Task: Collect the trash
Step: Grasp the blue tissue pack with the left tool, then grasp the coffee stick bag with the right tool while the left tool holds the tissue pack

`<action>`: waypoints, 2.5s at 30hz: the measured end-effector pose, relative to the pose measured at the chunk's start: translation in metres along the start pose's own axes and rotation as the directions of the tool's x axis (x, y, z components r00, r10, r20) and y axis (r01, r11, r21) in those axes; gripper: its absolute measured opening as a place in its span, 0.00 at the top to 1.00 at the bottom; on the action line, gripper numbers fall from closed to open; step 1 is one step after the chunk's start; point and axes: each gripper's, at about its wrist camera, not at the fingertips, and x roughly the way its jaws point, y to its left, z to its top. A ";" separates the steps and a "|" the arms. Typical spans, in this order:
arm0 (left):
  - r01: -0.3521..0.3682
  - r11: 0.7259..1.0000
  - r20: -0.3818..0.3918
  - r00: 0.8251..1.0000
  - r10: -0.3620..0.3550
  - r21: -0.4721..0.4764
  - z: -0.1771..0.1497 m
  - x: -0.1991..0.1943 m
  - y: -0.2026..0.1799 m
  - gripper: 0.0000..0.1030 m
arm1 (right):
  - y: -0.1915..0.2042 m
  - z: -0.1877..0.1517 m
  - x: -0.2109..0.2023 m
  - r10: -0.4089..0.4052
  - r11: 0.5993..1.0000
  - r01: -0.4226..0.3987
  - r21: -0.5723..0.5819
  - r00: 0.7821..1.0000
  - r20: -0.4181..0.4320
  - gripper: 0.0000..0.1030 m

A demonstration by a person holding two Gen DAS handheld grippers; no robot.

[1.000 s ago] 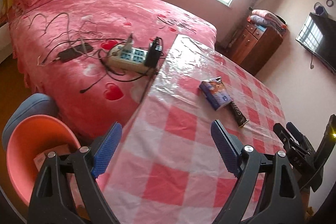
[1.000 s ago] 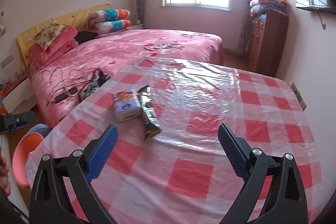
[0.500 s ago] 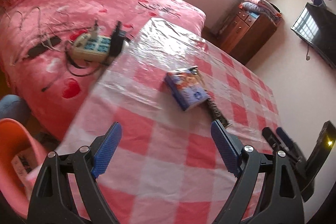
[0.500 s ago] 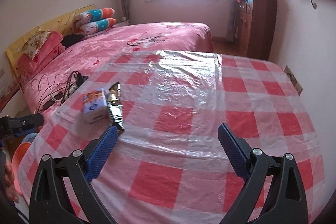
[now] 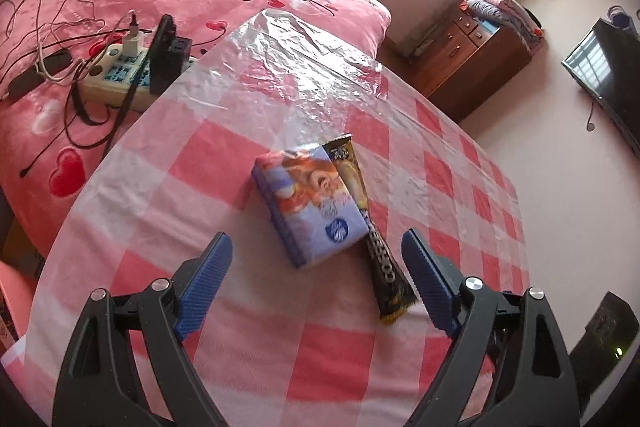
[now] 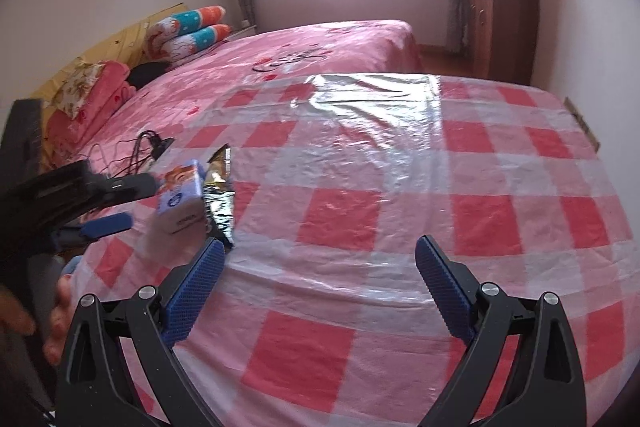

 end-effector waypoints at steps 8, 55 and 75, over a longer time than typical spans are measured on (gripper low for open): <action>-0.059 0.998 -0.022 0.998 0.059 0.002 0.014 0.028 -0.004 0.16 | 0.031 0.010 0.021 0.103 0.993 -0.106 -0.045 0.993 -0.060 0.08; -0.023 0.999 0.016 1.000 0.023 0.026 -0.019 -0.009 0.026 0.50 | 0.055 -0.007 0.037 0.110 0.985 -0.126 -0.115 0.985 -0.136 0.79; 0.030 0.996 -0.002 1.000 -0.030 0.085 -0.063 -0.047 0.040 0.58 | 0.067 -0.038 -0.015 0.090 0.986 -0.103 -0.133 0.991 -0.101 0.80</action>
